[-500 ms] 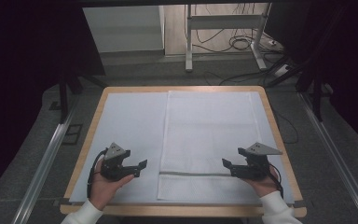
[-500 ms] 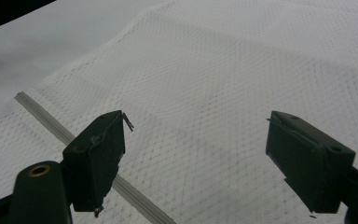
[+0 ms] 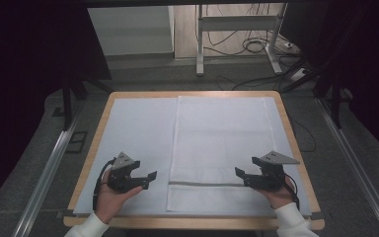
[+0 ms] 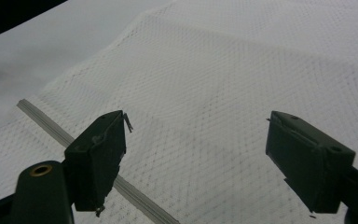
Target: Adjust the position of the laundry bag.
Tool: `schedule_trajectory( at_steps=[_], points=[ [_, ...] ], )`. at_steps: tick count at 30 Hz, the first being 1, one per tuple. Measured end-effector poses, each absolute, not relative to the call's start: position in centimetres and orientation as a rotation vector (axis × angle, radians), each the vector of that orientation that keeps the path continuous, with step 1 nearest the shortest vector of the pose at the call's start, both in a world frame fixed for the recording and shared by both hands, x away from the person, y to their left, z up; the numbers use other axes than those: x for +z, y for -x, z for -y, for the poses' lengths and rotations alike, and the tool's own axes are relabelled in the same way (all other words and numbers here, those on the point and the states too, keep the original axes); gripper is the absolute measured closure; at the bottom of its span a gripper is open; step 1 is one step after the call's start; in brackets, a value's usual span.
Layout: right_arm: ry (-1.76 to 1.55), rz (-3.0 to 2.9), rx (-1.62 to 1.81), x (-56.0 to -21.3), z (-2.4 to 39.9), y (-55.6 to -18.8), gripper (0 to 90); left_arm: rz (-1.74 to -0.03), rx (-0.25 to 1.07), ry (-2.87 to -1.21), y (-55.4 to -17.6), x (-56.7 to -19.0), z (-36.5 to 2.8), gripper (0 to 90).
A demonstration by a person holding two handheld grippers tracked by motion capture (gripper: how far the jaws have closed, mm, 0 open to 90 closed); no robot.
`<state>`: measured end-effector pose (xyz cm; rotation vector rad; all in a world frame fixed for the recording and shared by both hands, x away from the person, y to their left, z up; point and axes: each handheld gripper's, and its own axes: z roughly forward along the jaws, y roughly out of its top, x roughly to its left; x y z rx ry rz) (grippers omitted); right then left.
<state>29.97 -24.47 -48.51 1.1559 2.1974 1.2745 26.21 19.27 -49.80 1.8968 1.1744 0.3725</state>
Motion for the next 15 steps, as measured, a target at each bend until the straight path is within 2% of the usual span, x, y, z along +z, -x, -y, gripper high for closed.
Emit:
schedule_trajectory(
  at_steps=[6,9,12,15],
  points=[
    [-1.133,-2.213,1.254,-48.9,24.6,-30.1,21.4,-1.196,0.402,-1.892,-26.5,-50.0,-19.3,20.7],
    [-1.14,-2.214,1.256,-49.0,24.9,-30.1,21.7,-1.215,0.381,-1.882,-26.8,-50.2,-19.3,20.4],
    [-1.152,-2.2,1.254,-49.0,25.4,-30.1,22.4,-1.274,0.301,-1.863,-26.9,-49.9,-18.7,21.4],
    [-1.142,-2.189,1.249,-48.9,25.6,-29.8,22.5,-1.27,0.322,-1.874,-27.0,-49.1,-18.2,21.9]
  ],
)
